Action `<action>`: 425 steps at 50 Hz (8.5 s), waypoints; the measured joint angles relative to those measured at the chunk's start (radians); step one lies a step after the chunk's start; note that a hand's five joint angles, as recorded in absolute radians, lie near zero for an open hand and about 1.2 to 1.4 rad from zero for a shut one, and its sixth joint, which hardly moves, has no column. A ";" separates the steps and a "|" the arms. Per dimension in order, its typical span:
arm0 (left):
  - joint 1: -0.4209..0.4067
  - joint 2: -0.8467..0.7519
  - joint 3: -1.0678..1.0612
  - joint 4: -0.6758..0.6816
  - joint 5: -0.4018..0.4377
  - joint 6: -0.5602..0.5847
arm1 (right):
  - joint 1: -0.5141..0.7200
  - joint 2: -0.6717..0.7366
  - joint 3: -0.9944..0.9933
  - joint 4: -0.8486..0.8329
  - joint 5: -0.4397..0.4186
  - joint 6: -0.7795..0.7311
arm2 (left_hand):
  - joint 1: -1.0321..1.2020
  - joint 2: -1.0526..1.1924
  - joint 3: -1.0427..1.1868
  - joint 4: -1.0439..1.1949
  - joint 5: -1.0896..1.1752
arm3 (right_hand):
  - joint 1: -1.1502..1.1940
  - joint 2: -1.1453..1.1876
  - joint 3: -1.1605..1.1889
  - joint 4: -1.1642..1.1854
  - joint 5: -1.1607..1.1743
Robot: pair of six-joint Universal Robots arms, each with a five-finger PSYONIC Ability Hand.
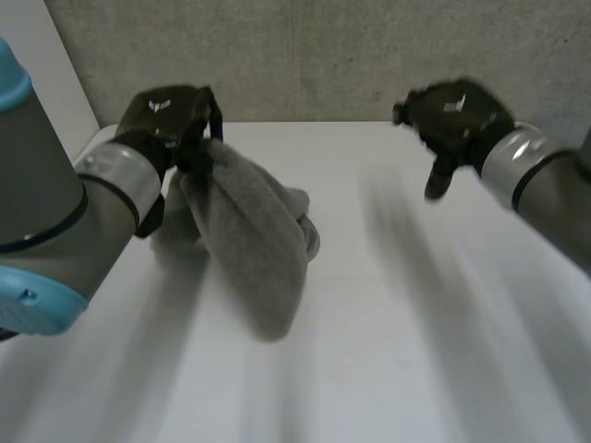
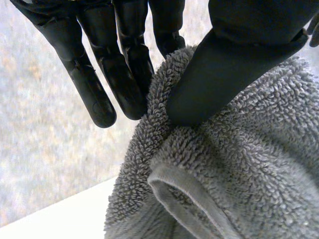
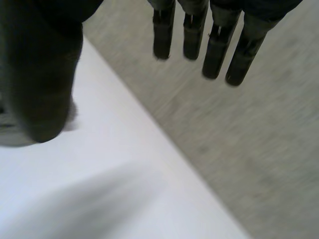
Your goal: Fold the towel.
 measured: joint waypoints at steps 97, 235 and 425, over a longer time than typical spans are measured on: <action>-0.133 0.130 0.273 -0.086 -0.100 -0.009 | 0.259 0.274 0.213 -0.244 -0.044 0.837 | 0.000 0.001 0.000 0.000 0.000 | -0.089 -0.068 -0.080 -0.047 -0.035; 0.185 -0.405 -0.045 0.602 0.216 0.410 | -0.099 0.350 -0.176 -0.060 0.032 0.046 | -0.967 -1.026 -1.028 -1.030 -0.994 | -0.088 -0.087 -0.085 -0.052 -0.043; -0.016 -0.450 -0.141 0.459 0.141 0.250 | -0.576 -0.142 0.662 -0.554 -0.264 0.564 | -0.826 -0.884 -0.885 -0.886 -0.871 | 1.014 0.994 1.008 1.021 1.058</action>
